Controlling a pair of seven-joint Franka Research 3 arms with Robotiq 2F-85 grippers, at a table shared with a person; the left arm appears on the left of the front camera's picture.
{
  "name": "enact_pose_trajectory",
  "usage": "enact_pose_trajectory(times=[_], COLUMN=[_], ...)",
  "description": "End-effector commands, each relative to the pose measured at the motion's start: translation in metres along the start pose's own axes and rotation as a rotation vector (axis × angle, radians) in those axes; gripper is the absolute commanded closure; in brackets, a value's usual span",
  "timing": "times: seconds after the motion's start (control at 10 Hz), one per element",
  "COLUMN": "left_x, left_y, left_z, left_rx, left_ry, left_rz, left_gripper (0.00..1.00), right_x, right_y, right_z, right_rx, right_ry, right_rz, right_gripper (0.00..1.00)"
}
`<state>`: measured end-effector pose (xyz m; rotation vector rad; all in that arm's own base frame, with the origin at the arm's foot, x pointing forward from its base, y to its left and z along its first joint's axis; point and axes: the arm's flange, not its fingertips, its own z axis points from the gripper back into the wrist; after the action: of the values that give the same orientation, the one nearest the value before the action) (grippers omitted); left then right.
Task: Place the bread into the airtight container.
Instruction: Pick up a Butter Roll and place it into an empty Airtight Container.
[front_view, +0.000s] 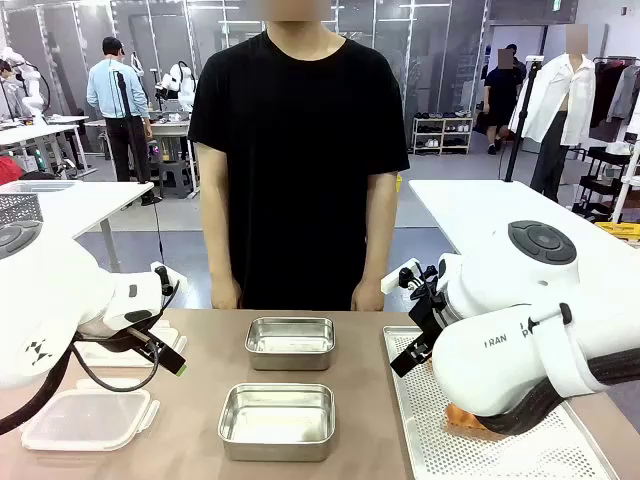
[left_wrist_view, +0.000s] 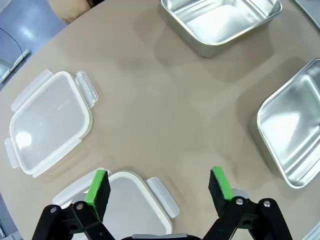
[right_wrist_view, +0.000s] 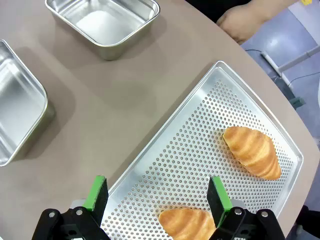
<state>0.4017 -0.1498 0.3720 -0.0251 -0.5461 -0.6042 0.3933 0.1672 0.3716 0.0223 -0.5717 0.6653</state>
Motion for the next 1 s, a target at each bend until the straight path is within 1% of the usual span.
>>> enact_pose_trajectory(times=[0.0,0.8,0.9], left_x=[0.0,0.0,0.015], left_y=[0.0,0.0,0.004], left_z=[0.0,0.0,0.021], left_rx=[0.0,0.0,0.048], left_ry=[0.0,0.0,0.001], left_rz=[0.0,-0.001,-0.02], left_gripper=[0.0,0.0,0.0], right_x=[0.0,0.0,0.0], right_y=[0.0,0.0,0.0], right_z=[0.0,0.0,0.0], right_rx=[0.0,0.0,-0.001], right_ry=[0.0,0.0,0.0], right_rz=[0.0,0.0,0.003], right_gripper=[0.0,0.0,0.0])
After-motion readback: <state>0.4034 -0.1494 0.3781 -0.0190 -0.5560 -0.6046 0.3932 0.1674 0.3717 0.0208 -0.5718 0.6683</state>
